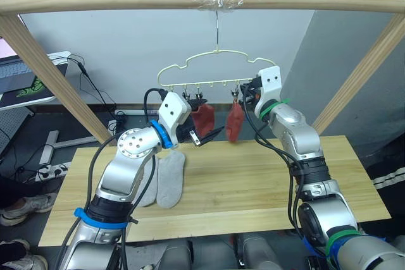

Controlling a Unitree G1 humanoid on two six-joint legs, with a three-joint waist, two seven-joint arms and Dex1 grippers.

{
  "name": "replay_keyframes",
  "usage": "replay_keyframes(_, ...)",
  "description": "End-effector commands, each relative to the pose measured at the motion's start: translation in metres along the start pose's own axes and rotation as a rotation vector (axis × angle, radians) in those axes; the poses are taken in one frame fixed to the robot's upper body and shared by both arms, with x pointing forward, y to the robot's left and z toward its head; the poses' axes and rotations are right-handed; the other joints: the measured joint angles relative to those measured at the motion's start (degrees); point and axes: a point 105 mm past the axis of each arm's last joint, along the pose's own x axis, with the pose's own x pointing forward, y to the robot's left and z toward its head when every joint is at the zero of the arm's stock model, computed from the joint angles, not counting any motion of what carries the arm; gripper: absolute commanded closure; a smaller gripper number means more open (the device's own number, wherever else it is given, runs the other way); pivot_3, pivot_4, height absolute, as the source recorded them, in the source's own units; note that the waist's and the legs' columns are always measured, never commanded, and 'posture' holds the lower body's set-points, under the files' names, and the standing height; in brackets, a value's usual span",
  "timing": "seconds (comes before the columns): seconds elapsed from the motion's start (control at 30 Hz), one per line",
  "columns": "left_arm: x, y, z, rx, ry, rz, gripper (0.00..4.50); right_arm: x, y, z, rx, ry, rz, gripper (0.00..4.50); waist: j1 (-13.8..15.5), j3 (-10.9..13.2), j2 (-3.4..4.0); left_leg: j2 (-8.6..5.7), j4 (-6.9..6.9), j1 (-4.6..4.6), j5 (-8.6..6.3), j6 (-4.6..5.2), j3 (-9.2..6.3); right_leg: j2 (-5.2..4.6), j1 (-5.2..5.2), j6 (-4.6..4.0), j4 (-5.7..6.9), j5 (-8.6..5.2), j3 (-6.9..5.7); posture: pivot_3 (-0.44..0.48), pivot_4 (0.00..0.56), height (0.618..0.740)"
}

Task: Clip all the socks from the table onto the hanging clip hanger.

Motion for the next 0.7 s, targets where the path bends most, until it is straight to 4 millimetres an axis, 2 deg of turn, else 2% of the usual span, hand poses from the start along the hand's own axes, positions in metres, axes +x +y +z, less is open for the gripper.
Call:
replay_keyframes(0.03,0.001,-0.004,0.012,0.029,-0.032,0.0,0.0,0.002,0.002,0.021,-0.009,-0.074,0.014,4.49,0.0,0.0,0.0,0.0,0.0,0.0,0.0,0.0,0.0,0.0,0.0,0.0,0.0,0.0,0.0,0.023,0.151,0.737)
replay_keyframes(0.13,-0.001,-0.005,0.008,0.017,-0.012,0.011,0.0,0.002,0.003,0.022,-0.009,-0.075,0.015,4.49,0.0,0.0,0.0,0.0,0.0,0.0,0.0,0.0,0.0,0.0,0.0,0.0,0.0,0.0,0.0,0.023,0.151,0.737)
replay_keyframes(0.23,-0.005,-0.005,-0.008,-0.008,0.066,0.035,0.0,0.002,0.003,0.022,-0.009,-0.076,0.015,4.49,-0.02,0.0,0.0,0.0,0.0,0.0,0.0,0.0,0.0,0.0,0.0,0.0,0.0,0.0,0.0,0.023,0.151,0.737)
replay_keyframes(0.37,-0.03,0.001,-0.064,-0.05,0.295,0.154,0.0,0.001,0.002,0.022,-0.008,-0.076,0.012,4.49,-0.13,0.0,0.01,0.0,-0.02,0.03,0.0,0.0,0.0,0.0,-0.01,0.0,0.02,0.0,0.01,0.023,0.152,0.737)
replay_keyframes(0.47,-0.052,0.006,-0.106,-0.149,0.435,0.265,0.0,0.001,0.001,0.022,-0.007,-0.075,0.012,4.49,-0.09,0.01,0.02,0.01,-0.04,0.05,0.0,0.0,-0.01,0.0,-0.01,0.0,0.03,0.0,0.0,0.025,0.152,0.737)
replay_keyframes(0.63,-0.073,-0.006,-0.156,-0.284,0.586,0.305,0.0,0.001,0.002,0.021,-0.008,-0.072,0.019,4.49,0.17,0.03,0.03,0.01,0.0,0.0,0.0,0.0,-0.01,-0.01,-0.02,0.0,0.02,0.0,-0.02,0.028,0.154,0.737)
replay_keyframes(0.7,-0.074,-0.01,-0.169,-0.342,0.618,0.323,0.0,0.001,0.002,0.022,-0.009,-0.072,0.022,4.49,0.3,0.03,0.04,0.01,0.0,0.01,0.0,0.0,-0.01,-0.01,-0.02,0.0,0.01,0.0,-0.02,0.028,0.155,0.737)
